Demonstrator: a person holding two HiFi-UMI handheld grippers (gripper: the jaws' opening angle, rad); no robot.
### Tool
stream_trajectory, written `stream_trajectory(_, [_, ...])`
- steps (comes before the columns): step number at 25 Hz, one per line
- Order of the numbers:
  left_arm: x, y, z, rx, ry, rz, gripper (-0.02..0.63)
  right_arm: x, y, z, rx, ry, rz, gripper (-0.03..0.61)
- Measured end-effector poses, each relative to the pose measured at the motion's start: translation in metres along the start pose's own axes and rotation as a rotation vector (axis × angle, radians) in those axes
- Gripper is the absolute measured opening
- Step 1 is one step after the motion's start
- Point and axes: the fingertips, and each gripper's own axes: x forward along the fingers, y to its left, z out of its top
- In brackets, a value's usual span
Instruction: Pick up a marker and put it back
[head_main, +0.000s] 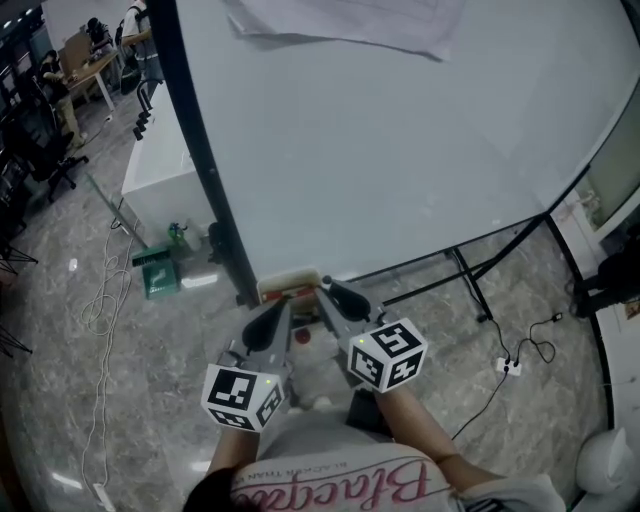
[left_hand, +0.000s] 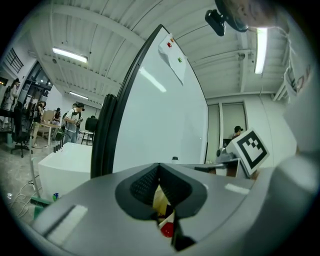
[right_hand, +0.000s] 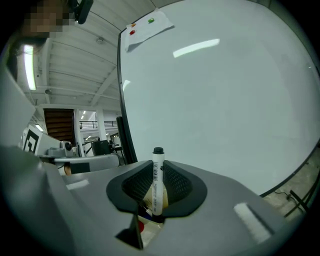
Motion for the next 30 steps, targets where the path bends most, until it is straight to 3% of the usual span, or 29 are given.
stream_trajectory(5, [-0.003,0.0,0.008,0.008,-0.026,-0.011,0.0,-0.015,0.009,0.026,0.001,-0.099,0.013,0.063])
stream_trajectory(14, [-0.012,0.003,0.033,0.011,-0.123,0.006,0.0,-0.053,0.03,0.076,-0.091,-0.338,-0.004,0.061])
stream_trajectory(19, [-0.012,-0.001,0.042,0.09,-0.144,0.006,-0.001,-0.057,0.03,0.08,-0.088,-0.346,-0.004,0.061])
stream_trajectory(30, [-0.011,0.001,0.04,0.059,-0.148,0.01,0.0,-0.045,0.024,0.068,-0.099,-0.301,-0.006,0.061])
